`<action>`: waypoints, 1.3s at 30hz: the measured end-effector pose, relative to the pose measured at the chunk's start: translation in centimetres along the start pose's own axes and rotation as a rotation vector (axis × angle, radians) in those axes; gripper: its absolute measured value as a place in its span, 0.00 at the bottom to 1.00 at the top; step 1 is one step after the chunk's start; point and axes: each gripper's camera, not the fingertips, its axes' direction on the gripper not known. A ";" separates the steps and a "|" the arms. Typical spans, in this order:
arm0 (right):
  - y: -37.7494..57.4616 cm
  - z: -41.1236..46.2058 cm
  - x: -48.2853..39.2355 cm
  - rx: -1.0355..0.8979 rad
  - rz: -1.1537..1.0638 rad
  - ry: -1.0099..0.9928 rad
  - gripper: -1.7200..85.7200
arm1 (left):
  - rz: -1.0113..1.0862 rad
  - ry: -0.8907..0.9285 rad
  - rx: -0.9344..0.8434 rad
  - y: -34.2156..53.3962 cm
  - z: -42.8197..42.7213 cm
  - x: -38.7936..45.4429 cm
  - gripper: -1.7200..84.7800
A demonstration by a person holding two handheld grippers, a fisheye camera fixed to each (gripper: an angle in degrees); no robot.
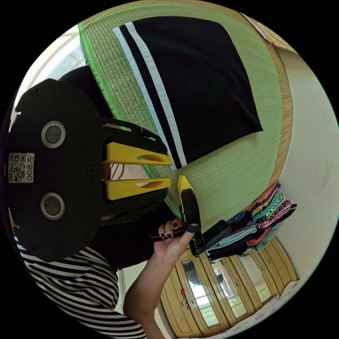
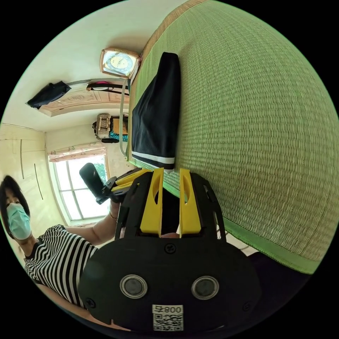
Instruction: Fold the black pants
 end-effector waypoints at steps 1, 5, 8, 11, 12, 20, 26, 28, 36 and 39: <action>-0.1 0.0 0.4 -0.003 0.011 -0.030 0.12 | -0.028 -0.001 -0.023 -0.3 0.7 -0.4 0.08; -0.3 0.1 1.3 0.006 0.021 -0.063 0.11 | -0.107 0.062 -0.032 -0.7 2.1 -2.0 0.08; -0.4 0.2 1.6 -0.006 0.016 -0.082 0.11 | -0.180 0.104 -0.003 -0.4 2.7 -3.3 0.07; -0.6 0.5 1.7 -0.017 0.009 -0.087 0.11 | -0.298 0.194 0.042 0.2 3.4 -5.5 0.04; -0.6 0.5 1.8 -0.017 0.009 -0.090 0.11 | -0.316 0.215 0.052 0.3 3.5 -5.9 0.04; -0.9 1.0 2.3 -0.020 0.028 -0.158 0.12 | -0.347 0.329 0.141 2.0 3.4 -9.2 0.02; -1.8 2.5 1.8 -0.037 0.036 -0.215 0.11 | -0.301 0.317 0.141 2.7 3.0 -11.1 0.02; -1.9 3.0 1.8 -0.046 0.042 -0.234 0.10 | -0.288 0.302 0.139 2.9 2.9 -11.6 0.02; -1.9 3.5 0.2 -0.052 0.040 -0.241 0.06 | -0.298 0.302 0.147 5.7 2.0 -14.9 0.02; -2.1 3.5 -1.3 -0.049 0.027 -0.265 0.06 | -0.324 0.362 0.197 7.4 1.2 -16.9 0.03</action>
